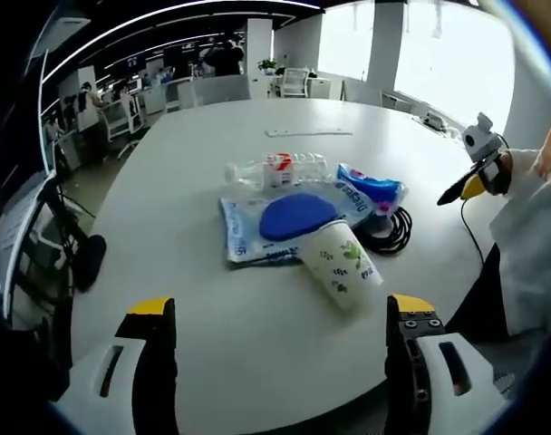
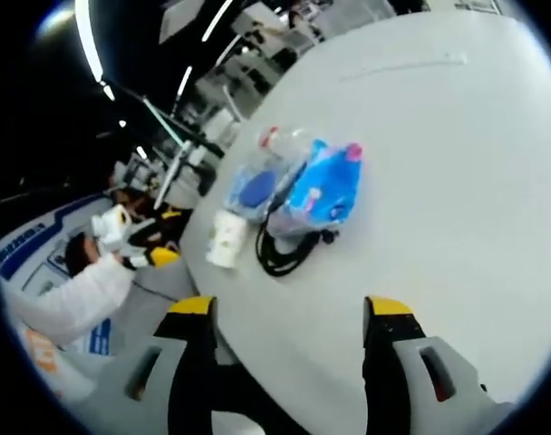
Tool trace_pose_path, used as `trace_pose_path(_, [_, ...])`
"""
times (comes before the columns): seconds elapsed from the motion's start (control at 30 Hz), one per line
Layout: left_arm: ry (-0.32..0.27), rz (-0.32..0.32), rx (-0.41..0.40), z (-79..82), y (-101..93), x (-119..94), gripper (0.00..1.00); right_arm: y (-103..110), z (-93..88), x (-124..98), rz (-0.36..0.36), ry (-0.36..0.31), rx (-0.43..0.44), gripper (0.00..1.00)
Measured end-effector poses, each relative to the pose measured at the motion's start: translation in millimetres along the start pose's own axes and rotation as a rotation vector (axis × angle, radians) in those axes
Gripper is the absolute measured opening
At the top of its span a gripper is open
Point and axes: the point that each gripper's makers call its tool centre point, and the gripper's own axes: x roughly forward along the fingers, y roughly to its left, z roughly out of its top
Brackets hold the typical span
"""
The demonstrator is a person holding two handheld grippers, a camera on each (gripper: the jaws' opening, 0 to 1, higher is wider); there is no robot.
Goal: Arrange the tabletop items into an orderly group along one side of the table until the central work area is clear of visible clutter.
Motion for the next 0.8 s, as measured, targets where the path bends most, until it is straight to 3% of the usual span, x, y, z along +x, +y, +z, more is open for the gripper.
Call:
trace_pose_path(0.3, [-0.027, 0.021, -0.031, 1.0, -0.7, -2, 0.97, 7, 10.6, 6, 0.040, -0.045, 0.117, 0.64])
trace_pose_path(0.8, [-0.036, 0.024, -0.057, -3.1, -12.7, -1, 0.96, 2, 33.1, 32, 0.045, -0.087, 0.273, 0.68])
